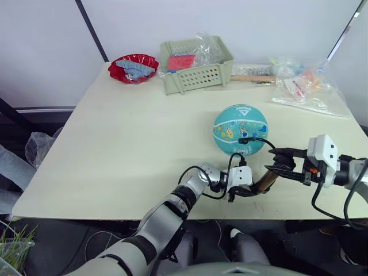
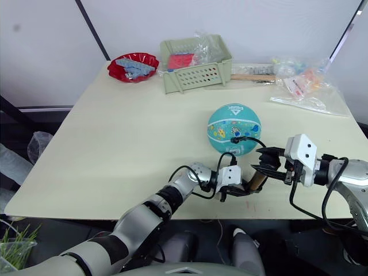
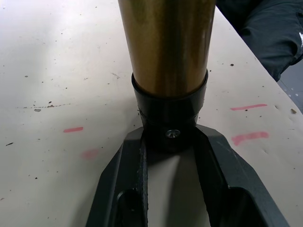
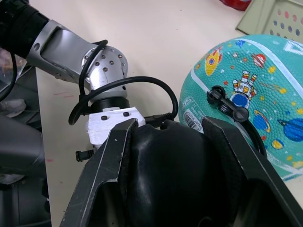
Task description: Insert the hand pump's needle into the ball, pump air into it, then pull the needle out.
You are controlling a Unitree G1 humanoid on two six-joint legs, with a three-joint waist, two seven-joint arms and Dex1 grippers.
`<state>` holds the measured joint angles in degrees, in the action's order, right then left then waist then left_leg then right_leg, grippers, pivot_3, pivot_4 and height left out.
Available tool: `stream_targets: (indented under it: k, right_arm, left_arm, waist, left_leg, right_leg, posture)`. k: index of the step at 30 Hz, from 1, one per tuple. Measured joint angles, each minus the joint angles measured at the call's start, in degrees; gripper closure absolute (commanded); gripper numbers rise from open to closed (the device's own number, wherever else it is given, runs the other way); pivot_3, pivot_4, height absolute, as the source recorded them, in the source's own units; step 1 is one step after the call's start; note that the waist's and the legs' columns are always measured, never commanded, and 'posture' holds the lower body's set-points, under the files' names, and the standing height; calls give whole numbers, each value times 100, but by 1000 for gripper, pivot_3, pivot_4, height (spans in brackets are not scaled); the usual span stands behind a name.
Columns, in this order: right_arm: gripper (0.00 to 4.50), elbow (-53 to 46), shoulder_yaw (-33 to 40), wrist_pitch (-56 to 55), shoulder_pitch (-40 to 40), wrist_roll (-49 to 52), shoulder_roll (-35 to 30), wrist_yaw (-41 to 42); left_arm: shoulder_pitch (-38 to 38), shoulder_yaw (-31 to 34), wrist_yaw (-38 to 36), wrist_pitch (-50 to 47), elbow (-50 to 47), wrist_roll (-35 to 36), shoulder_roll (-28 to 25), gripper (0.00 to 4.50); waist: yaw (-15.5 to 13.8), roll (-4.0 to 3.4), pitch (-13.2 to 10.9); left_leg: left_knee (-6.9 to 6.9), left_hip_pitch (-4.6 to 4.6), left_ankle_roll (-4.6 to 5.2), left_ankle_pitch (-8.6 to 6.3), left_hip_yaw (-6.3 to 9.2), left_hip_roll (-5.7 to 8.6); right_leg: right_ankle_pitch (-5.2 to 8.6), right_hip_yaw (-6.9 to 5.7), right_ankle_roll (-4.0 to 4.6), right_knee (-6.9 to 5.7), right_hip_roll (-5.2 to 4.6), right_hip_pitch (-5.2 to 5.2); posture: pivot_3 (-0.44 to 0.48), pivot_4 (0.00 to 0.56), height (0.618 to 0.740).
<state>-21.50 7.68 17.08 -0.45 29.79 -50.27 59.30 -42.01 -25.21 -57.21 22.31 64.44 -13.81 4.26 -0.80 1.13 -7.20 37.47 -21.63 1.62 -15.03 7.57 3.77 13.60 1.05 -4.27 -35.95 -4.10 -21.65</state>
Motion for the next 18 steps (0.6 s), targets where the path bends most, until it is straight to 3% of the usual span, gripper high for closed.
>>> stream_targets:
  k: [5, 18]
  right_arm:
    - [2868, 49, 247, 296, -147, 329, -282, 300]
    - [2868, -263, 1842, 1963, -905, 2031, -1353, 506]
  left_arm:
    - [-31, 1, -11, 3, 7, 0, 40, 3520]
    - [-55, 9, -39, 48, 6, 5, 46, 3520]
  waist:
    - [-8, -32, -19]
    - [-15, -61, -47]
  left_leg:
    - [4, -10, 0, 0, -1, 3]
    - [2, -21, 1, 0, 0, 3]
  right_leg:
    - [0, 2, 0, 0, -3, -5]
    - [0, -2, 1, 2, -11, -11]
  posture:
    - [0, 150, 740]
    - [0, 150, 740]
